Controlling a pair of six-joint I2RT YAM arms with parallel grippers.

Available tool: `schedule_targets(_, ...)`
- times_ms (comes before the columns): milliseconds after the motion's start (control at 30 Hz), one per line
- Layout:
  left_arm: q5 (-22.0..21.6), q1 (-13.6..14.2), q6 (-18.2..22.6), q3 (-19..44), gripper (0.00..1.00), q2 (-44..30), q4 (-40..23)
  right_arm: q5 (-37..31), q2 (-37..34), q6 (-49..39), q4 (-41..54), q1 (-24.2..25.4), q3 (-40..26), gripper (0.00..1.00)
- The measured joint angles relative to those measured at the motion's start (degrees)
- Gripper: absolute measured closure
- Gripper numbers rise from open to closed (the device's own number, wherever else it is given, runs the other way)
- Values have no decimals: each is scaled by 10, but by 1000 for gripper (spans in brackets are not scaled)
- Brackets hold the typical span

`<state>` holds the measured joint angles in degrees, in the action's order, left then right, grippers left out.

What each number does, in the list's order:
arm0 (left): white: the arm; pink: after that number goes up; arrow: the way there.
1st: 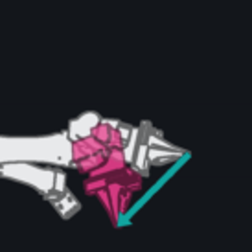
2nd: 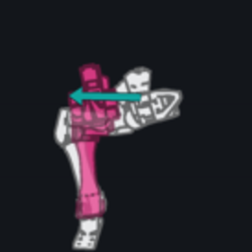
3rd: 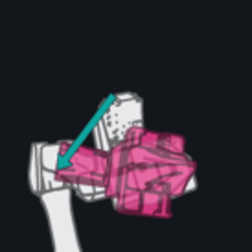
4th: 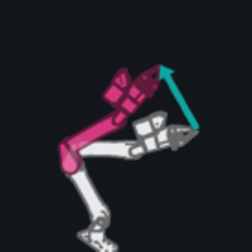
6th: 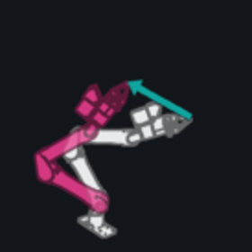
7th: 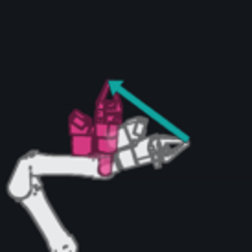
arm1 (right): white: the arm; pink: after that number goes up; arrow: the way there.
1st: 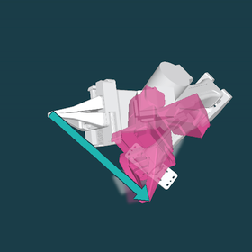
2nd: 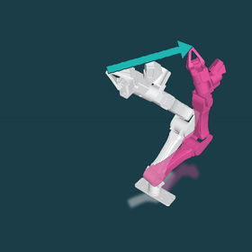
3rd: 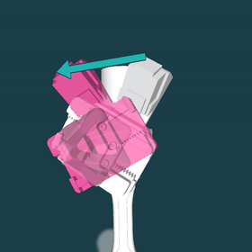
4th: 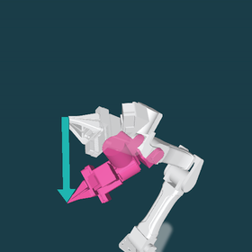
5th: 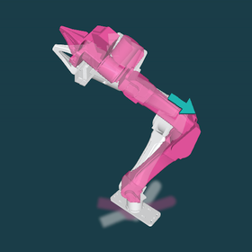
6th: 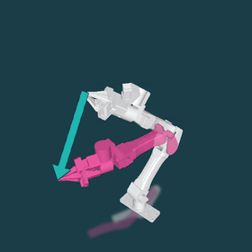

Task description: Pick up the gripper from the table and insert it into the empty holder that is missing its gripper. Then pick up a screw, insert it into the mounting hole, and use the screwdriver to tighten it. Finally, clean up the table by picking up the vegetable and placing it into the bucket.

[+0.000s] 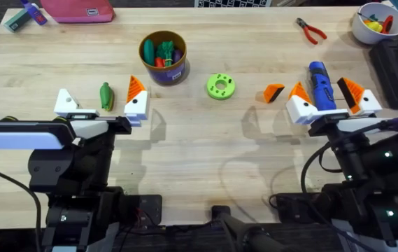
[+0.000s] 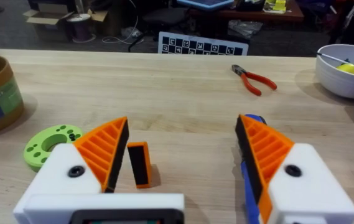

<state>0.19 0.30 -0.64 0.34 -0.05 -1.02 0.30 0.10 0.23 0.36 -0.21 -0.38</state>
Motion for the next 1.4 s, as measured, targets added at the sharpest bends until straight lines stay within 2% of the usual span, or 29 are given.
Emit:
schedule_targets(333, 0, 0, 0, 0, 15, 0, 3, 2, 0, 0, -4, 0, 0, 8)
schedule_targets(500, 0, 0, 0, 1, 16, 0, 37, 6, -1, 2, -81, 0, -1, 9)
schedule_targets(567, 0, 0, 0, 14, 15, 0, 20, 7, -1, 7, -83, 0, -12, 9)
schedule_targets(667, 0, 0, 0, 62, 16, -1, -45, 7, -3, 15, -60, 0, -51, 8)
schedule_targets(767, -2, 0, 0, 147, 15, -20, -122, 7, -25, 17, -15, 0, -118, 8)
schedule_targets(867, -9, 0, 0, 239, 15, -61, -206, 8, -72, 19, 69, 0, -205, 8)
schedule_targets(1000, -18, 0, 0, 366, 15, -162, -338, 9, -171, 20, 195, 0, -324, 8)
schedule_targets(1167, -20, 0, 0, 490, 16, -321, -478, 10, -328, 22, 349, 0, -468, 8)
schedule_targets(1267, -21, 0, 0, 548, 15, -415, -545, 10, -413, 22, 442, 0, -541, 8)
schedule_targets(1400, -22, 0, 0, 608, 15, -523, -604, 10, -501, 23, 532, 0, -609, 9)
